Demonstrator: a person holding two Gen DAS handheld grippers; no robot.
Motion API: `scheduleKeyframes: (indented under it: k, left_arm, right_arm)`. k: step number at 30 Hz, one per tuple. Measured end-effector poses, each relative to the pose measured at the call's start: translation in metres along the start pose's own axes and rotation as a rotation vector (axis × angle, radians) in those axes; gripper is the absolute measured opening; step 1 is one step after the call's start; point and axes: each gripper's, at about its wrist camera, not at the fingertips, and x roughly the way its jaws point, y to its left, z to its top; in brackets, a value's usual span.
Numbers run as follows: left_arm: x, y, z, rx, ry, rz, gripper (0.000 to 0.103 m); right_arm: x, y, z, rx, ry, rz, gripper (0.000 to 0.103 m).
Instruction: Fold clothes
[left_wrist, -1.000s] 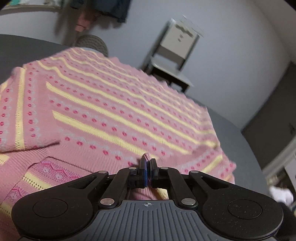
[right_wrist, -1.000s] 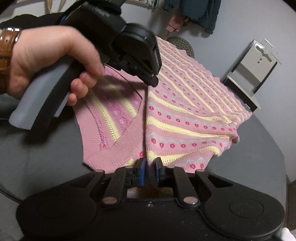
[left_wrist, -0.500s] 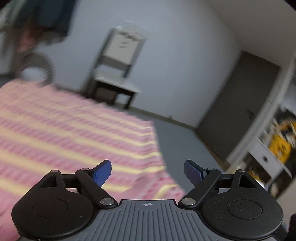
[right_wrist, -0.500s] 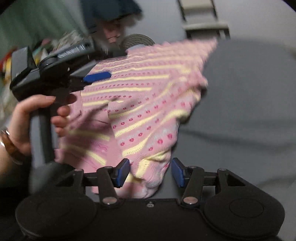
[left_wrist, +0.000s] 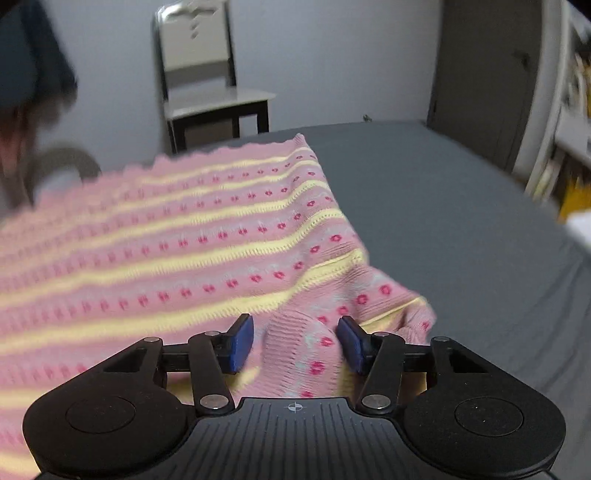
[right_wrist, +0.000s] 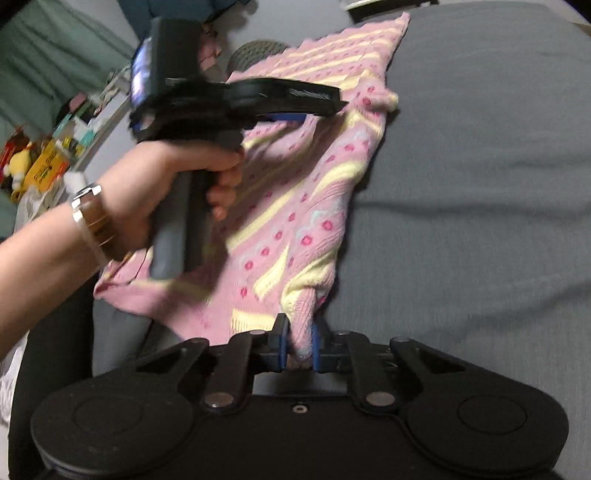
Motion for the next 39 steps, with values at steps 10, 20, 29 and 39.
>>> scheduleKeyframes:
  k: [10, 20, 29, 39]
  left_arm:
    - [-0.034, 0.033, 0.018, -0.158, -0.150, -0.161, 0.053]
    - [-0.041, 0.037, -0.033, -0.215, -0.072, -0.458, 0.053]
    - [-0.015, 0.020, -0.042, -0.296, -0.015, -0.372, 0.053]
    - [-0.166, 0.091, -0.115, -0.458, -0.138, -0.335, 0.071]
  right_arm:
    - [-0.008, -0.010, 0.004, 0.061, -0.021, 0.023, 0.029]
    - [-0.007, -0.025, 0.013, 0.141, -0.144, 0.005, 0.041]
    - [-0.008, -0.034, 0.001, 0.194, -0.069, 0.024, 0.012]
    - [-0.045, -0.039, -0.010, 0.261, -0.322, 0.160, 0.042]
